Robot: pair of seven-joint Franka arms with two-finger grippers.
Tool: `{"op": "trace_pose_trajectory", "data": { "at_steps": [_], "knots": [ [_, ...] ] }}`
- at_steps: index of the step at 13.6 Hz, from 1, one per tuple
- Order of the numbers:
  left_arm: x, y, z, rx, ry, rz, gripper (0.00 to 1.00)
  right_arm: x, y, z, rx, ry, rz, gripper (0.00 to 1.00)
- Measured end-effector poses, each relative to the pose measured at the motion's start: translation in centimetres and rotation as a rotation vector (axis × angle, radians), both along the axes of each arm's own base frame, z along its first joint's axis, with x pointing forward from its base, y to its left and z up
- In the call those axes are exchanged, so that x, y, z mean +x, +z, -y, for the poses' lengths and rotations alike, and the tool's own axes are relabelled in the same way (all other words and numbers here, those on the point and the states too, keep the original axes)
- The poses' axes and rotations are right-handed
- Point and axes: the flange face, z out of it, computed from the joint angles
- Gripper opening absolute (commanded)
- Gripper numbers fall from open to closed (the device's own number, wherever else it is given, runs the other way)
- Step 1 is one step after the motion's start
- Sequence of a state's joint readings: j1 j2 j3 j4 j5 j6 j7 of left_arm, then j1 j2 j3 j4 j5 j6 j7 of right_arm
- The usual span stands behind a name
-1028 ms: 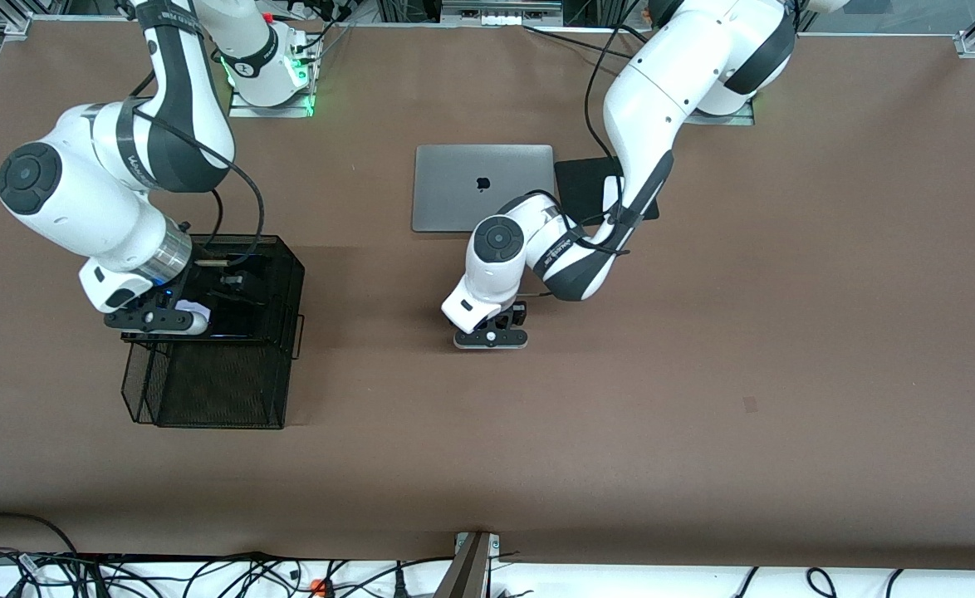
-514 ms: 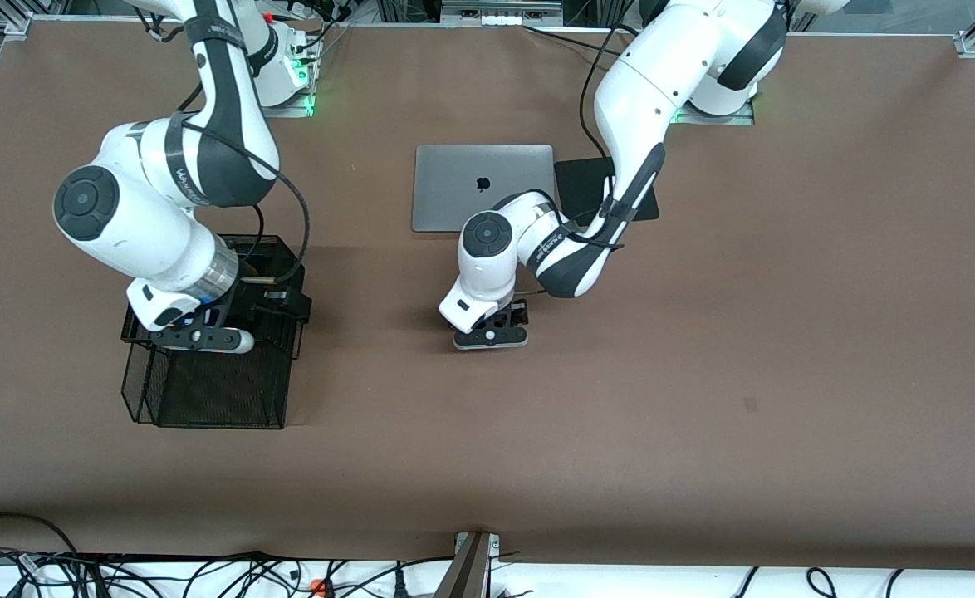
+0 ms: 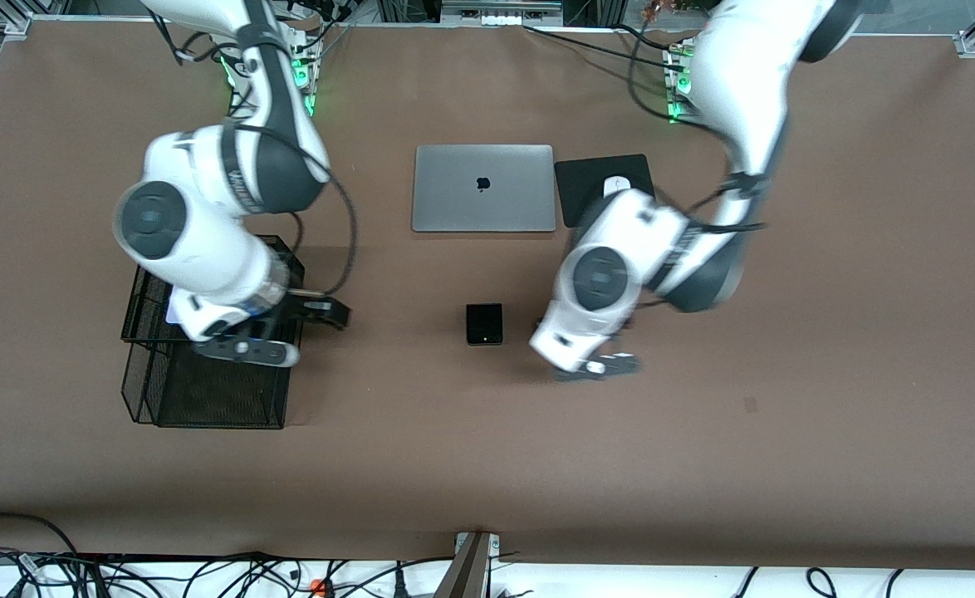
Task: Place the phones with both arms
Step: 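Release the flip phone with the left gripper while the right gripper returns, then grasp the flip phone with the right gripper while the left gripper retracts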
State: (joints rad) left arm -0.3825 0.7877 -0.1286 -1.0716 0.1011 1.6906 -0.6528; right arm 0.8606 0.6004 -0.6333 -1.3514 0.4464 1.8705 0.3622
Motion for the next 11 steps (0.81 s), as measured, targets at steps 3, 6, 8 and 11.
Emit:
{"op": "trace_pose_trajectory", "data": {
  "at_steps": [3, 6, 8, 11],
  "knots": [
    [2.1, 4.2, -11.3, 0.024, -0.037, -0.084, 1.0, -0.6, -2.8, -8.6, 0.019, -0.057, 0.032, 1.0],
    [3.3, 9.3, -24.7, 0.038, -0.099, -0.099, 1.0, -1.4, -8.8, -14.7, 0.041, -0.031, 0.081, 1.0],
    [2.5, 13.9, -31.7, 0.016, -0.124, -0.075, 1.0, -2.8, -13.4, -17.8, 0.027, 0.012, 0.107, 1.0],
    [-0.5, 21.6, -35.7, 0.004, -0.132, -0.001, 1.0, -5.2, -20.1, -21.0, -0.033, 0.087, 0.137, 1.0]
  ]
}}
